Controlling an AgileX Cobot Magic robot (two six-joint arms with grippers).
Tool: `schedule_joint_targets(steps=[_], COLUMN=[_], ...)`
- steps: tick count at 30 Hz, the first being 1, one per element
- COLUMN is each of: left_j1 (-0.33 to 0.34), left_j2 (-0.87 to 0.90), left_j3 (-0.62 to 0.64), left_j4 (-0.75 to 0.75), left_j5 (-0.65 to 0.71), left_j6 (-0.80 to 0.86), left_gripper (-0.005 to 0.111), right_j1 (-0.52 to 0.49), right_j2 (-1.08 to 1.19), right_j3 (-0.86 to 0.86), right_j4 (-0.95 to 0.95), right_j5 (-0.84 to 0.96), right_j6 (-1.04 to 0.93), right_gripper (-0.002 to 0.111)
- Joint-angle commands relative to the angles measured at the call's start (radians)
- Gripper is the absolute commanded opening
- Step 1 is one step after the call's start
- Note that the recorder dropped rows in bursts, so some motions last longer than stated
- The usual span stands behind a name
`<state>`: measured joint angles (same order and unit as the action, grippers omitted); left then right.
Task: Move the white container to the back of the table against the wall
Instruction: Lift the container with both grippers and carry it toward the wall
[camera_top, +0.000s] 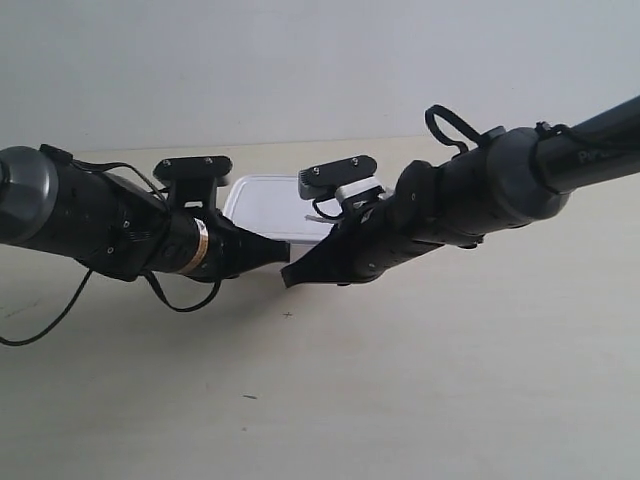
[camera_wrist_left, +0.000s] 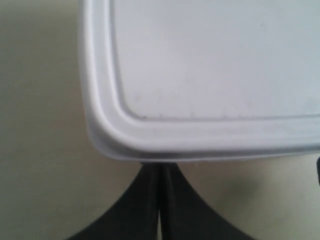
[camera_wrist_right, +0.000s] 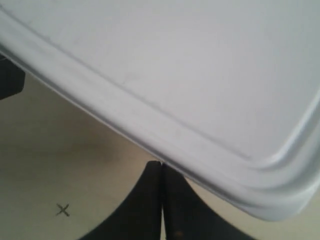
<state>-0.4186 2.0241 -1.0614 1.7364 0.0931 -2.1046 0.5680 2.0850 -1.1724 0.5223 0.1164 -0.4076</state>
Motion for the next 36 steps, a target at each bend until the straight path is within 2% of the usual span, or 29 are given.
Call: schedule_joint_targets(steps=[1,9,17,28,36], left_j1=[0.001,0.019,0.060,0.061,0.061], left_j2=[0.026,0.075,0.111,0.117,0.126], left_j3=[-0.038,-0.099,-0.133,-0.202,-0.230], left_j4=[0.007,0.007,0.007,0.008,0.008], left_j5=[0.013,0.009,-0.017,-0.021,-0.025], left_j6=[0.008,0.034,0.038,0.061,0.061], left_gripper=[0.000,0.000,0.000,0.000,0.000], right_j1=[-0.005,-0.013,-0.068,-0.075,-0.097], right_j2=[0.026,0.074,0.106,0.112,0.118], right_j3=[-0.040,-0.110,-0.142,-0.161,-0.223], right_j4=[-0.010,-0.054,-0.069,-0.132,-0.257], right_j5=[0.001,0.009,0.014,-0.017,0.085], right_j6=[-0.018,-0.016,-0.016,-0.019,-0.017], right_gripper=[0.000,0.000,0.000,0.000,0.000])
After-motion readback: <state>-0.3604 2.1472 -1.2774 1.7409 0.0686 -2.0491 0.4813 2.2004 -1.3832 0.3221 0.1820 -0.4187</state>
